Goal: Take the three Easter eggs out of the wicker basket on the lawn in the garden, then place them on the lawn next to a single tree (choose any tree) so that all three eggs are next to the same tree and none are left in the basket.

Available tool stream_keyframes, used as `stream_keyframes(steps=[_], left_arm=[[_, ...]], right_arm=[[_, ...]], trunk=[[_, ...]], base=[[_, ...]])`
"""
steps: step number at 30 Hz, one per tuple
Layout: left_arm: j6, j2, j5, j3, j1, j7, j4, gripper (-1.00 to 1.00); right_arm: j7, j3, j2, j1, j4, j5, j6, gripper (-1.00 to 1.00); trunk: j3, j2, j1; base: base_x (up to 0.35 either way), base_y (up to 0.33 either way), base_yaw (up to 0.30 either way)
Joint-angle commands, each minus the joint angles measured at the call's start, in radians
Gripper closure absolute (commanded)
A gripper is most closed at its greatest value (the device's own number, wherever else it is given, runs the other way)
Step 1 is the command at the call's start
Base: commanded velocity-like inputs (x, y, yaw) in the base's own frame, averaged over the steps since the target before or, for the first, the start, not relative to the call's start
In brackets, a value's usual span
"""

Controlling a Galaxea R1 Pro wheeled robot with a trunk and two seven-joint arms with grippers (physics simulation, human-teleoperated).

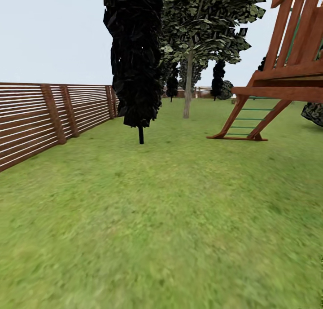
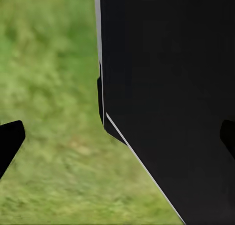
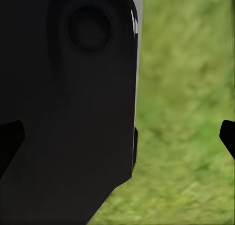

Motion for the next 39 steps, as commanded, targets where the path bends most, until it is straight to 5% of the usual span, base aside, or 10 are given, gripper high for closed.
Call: stream_keyframes(steps=[1, 13, 39], left_arm=[[0.0, 0.0, -0.001, 0.0, 0.001, -0.001, -0.002, -1.0], [-0.001, 0.0, -0.001, 0.0, 0.001, -0.001, -0.002, -1.0], [-0.002, 0.0, -0.001, 0.0, 0.001, -0.001, -0.002, -1.0]], right_arm=[[0.0, 0.0, 0.0, -0.001, 0.002, 0.001, -0.001, -1.0], [-0.001, 0.0, 0.001, -0.001, 0.002, 0.001, -0.001, -1.0], [-0.001, 0.0, 0.0, -0.001, 0.002, 0.001, 0.0, -1.0]], trunk=[[-0.001, 0.0, 0.001], [-0.001, 0.0, 0.001], [-0.001, 0.0, 0.001]], base=[[0.336, 0.0, -0.3], [0.336, 0.0, -0.273], [0.336, 0.0, -0.008]])
